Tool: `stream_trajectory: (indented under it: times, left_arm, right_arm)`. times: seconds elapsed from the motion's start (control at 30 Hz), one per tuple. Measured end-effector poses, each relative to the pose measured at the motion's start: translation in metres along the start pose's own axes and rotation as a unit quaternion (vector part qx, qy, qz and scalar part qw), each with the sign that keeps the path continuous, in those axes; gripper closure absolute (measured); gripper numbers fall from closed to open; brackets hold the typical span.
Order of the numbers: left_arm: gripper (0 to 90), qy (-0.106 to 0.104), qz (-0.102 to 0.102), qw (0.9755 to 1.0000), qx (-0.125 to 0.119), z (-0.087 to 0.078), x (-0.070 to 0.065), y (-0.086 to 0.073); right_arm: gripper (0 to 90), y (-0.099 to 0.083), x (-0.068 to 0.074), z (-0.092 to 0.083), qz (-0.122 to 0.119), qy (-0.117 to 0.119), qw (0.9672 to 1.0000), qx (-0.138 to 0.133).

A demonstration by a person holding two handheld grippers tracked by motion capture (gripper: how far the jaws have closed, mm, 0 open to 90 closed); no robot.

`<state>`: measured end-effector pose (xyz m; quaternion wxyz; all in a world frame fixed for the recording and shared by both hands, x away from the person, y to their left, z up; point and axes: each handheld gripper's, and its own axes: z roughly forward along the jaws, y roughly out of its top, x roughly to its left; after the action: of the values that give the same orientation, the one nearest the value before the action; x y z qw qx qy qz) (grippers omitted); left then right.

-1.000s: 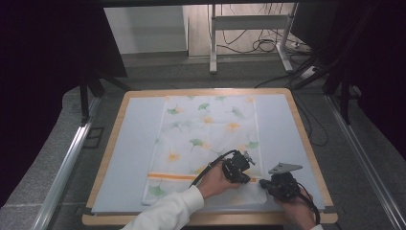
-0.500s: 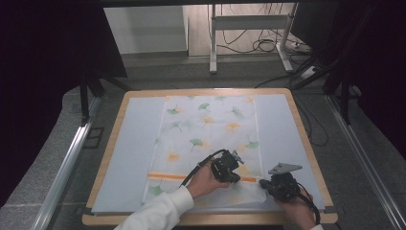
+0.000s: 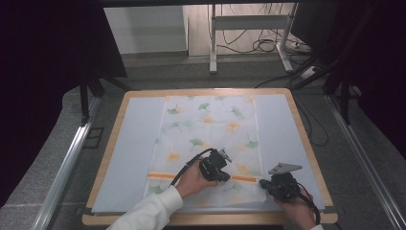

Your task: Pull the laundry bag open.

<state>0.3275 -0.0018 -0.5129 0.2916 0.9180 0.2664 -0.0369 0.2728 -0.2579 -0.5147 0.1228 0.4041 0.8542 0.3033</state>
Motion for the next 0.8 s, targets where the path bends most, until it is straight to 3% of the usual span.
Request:
stream_trajectory:
  times: [0.8]
  left_arm:
    - [90.0, 0.005, -0.029, 0.9995, -0.007, -0.025, 0.020, -0.037]
  right_arm:
    - [90.0, 0.000, 0.000, 0.000, -0.002, 0.000, 1.0000, -0.001]
